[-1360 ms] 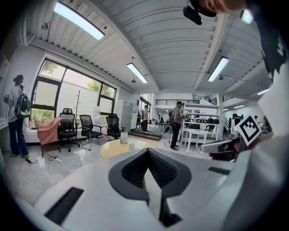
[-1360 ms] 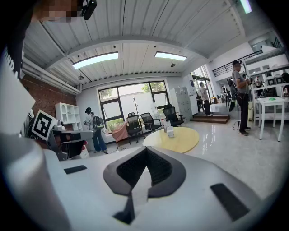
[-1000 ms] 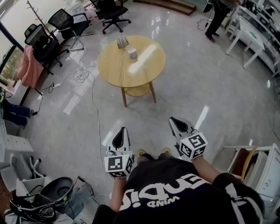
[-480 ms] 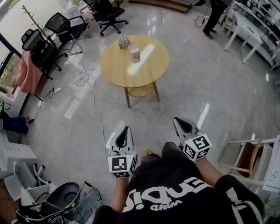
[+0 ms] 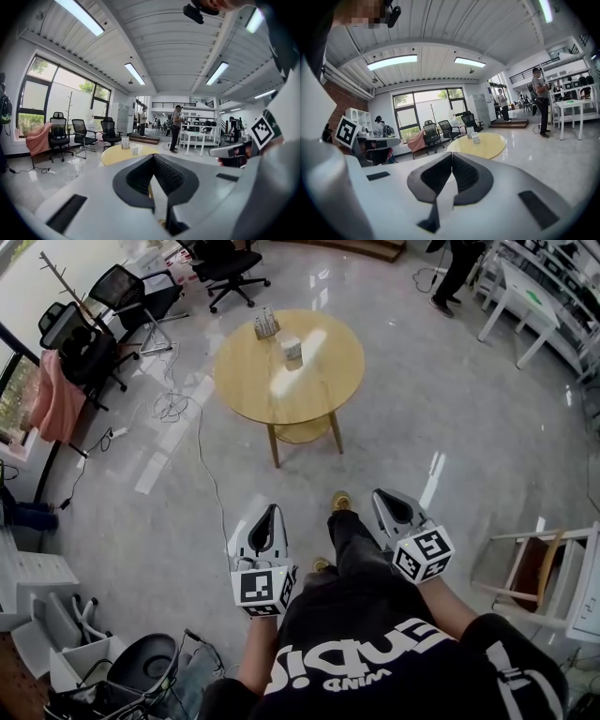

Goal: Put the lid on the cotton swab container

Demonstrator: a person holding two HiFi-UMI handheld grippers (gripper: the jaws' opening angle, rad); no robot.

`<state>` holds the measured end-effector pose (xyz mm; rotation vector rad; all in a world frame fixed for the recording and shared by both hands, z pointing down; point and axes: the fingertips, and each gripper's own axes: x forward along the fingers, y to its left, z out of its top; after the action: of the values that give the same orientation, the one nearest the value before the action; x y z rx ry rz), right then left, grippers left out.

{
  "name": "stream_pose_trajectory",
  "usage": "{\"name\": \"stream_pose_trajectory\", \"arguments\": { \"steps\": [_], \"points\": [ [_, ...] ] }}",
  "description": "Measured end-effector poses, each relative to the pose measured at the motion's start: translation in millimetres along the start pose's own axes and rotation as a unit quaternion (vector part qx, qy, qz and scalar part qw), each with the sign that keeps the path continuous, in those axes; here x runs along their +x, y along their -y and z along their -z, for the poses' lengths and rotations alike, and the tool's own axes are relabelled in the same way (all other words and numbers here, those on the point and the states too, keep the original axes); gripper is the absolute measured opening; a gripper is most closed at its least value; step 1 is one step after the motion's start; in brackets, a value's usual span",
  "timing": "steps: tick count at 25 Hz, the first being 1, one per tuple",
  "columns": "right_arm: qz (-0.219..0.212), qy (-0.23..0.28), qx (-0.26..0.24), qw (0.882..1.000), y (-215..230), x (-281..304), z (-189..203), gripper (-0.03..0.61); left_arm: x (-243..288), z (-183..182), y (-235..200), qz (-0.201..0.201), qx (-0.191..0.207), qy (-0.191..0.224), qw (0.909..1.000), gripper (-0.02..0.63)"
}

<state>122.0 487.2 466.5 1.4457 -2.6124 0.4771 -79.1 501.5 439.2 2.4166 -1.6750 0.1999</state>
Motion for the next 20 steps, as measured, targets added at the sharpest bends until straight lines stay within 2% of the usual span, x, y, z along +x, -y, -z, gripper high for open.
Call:
{"name": "stream_pose_trajectory", "arguments": {
  "steps": [13, 20],
  "points": [
    [0.001, 0.006, -0.003, 1.0, 23, 63, -13, 0.003, 52, -10, -37, -0.001, -0.006, -0.002, 1.0, 0.009],
    [-0.005, 0.01, -0.006, 1.0, 46, 123, -43, 0.003, 103, -33, -69, -0.002, -0.006, 0.002, 1.0, 0.009]
  ]
}}
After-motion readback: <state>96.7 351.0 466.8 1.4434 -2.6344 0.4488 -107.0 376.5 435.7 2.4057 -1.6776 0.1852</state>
